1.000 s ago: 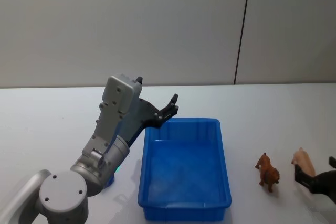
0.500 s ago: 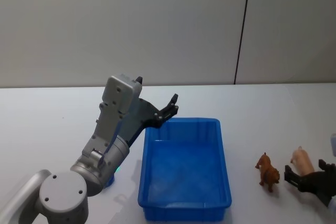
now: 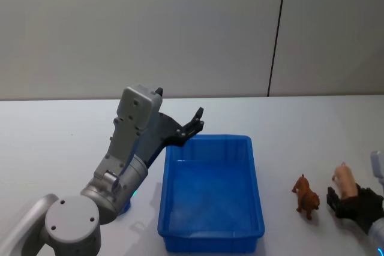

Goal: Pick up the two dolls from the table and place them into the box.

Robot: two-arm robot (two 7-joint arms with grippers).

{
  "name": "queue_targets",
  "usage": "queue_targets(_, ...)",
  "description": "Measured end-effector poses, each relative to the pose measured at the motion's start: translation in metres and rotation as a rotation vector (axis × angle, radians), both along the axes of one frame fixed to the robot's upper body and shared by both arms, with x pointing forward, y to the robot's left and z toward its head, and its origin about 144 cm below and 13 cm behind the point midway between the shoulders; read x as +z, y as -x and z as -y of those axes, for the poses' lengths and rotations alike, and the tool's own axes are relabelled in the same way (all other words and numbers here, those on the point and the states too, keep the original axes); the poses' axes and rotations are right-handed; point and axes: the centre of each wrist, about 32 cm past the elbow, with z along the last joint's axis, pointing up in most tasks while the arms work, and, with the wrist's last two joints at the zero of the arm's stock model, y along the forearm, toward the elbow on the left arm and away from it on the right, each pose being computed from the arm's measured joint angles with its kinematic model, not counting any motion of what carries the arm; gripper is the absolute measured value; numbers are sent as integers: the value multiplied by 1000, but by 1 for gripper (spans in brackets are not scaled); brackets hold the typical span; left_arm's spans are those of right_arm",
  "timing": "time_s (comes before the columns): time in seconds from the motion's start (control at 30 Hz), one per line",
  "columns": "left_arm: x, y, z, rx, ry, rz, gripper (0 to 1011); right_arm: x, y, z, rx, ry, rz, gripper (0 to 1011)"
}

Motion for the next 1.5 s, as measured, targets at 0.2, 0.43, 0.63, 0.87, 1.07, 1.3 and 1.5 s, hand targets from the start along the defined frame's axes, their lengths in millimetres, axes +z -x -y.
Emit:
queue_targets(0.2,0,0,0,0,0,0,1004,-1,-1,-1,-2,0,-3,473)
queue_targets(0.43,0,0,0,0,0,0,1004,-1,-2,-2,-3,0,-3,363)
queue_targets(0.63,0,0,0,0,0,0,1004,1,-2,-2,-3,1,26,363)
queue_targets(0.87,0,0,0,0,0,0,1004,8,-2,-2,-7,-2,94,363)
queue_targets(1.07,0,0,0,0,0,0,1004,20,-2,-2,-2,-13,172,363)
queue_targets(1.3,0,0,0,0,0,0,1004,38,-2,-3,36,-49,259,363)
queue_targets(1.5,0,0,0,0,0,0,1004,56,-1,-6,91,-87,316,363)
